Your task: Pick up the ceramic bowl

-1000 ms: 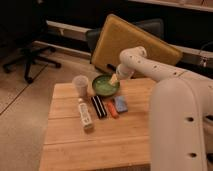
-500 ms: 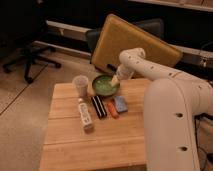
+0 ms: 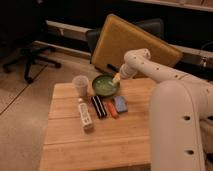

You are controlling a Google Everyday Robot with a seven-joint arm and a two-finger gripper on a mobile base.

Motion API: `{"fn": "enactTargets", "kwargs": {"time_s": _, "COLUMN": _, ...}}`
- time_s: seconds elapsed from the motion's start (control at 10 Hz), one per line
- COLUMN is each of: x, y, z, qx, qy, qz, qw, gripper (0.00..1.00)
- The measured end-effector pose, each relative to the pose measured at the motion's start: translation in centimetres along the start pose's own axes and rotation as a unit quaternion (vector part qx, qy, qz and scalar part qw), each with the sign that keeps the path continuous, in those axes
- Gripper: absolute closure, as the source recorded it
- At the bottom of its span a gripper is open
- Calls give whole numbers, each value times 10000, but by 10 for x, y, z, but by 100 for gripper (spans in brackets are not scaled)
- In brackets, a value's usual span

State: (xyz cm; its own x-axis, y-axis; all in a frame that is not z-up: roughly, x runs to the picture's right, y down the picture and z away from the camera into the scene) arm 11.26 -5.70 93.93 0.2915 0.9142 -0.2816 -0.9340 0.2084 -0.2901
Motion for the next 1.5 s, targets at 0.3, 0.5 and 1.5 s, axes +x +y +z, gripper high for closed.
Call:
{"fn": "enactTargets", "kwargs": {"time_s": 0.3, "x": 2, "y": -4, "z": 26, "qx": -144, "qy": 56, "qz": 1, "qw": 9999, "gripper": 35}}
{"fn": "enactTargets", "kwargs": {"time_s": 0.5, "x": 3, "y": 11, "z": 57, "qx": -337, "qy": 280, "qz": -143, "qw": 9989, "gripper": 35}}
{"fn": "enactTargets", "kwargs": {"time_s": 1.5, "x": 2, "y": 21, "z": 103, "qx": -667, "qy": 802, "qz": -538, "qw": 9931, "gripper": 99}}
